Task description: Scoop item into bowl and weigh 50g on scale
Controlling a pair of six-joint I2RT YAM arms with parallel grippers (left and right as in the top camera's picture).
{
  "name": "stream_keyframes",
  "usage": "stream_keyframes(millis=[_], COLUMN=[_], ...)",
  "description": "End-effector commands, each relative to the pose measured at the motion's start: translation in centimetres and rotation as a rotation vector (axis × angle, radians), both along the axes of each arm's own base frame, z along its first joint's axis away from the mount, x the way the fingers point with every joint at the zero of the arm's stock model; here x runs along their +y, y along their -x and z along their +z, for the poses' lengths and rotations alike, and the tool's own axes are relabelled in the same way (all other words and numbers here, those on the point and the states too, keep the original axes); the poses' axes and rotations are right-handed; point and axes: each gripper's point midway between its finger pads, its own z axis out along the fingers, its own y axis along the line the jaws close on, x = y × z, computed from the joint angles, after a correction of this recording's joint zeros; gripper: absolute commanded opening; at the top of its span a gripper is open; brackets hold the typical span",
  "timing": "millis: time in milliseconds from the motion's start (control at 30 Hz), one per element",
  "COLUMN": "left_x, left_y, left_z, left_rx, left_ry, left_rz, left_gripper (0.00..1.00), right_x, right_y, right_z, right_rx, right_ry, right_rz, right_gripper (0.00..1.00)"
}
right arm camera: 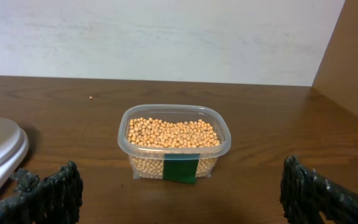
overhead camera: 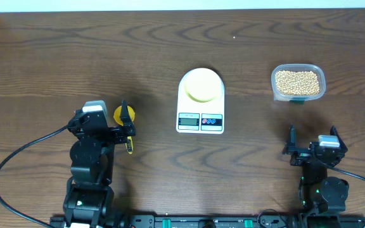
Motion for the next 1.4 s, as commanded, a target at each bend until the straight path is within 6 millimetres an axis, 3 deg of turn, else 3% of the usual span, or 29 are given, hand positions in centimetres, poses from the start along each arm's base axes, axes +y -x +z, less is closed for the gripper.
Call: stream_keyframes(millis=[0, 1367], left_x=[0.37, 1.35], left_y=[-0.07, 0.9], left_z=[1.66, 2.25], left_rx=[-0.035, 0.036], left_ry=[0.013, 0.074], left_rz=[0.021, 0.093], left_gripper=[0.99, 0.99], right_x=[0.08, 0.08], right_y=[0.02, 0.02], right_z=[-0.06, -0.06], right_rx=[0.0, 0.0], right_ry=[-0.015, -0.015], right_rz=[0.001, 0.001], right_gripper=[0.99, 0.99])
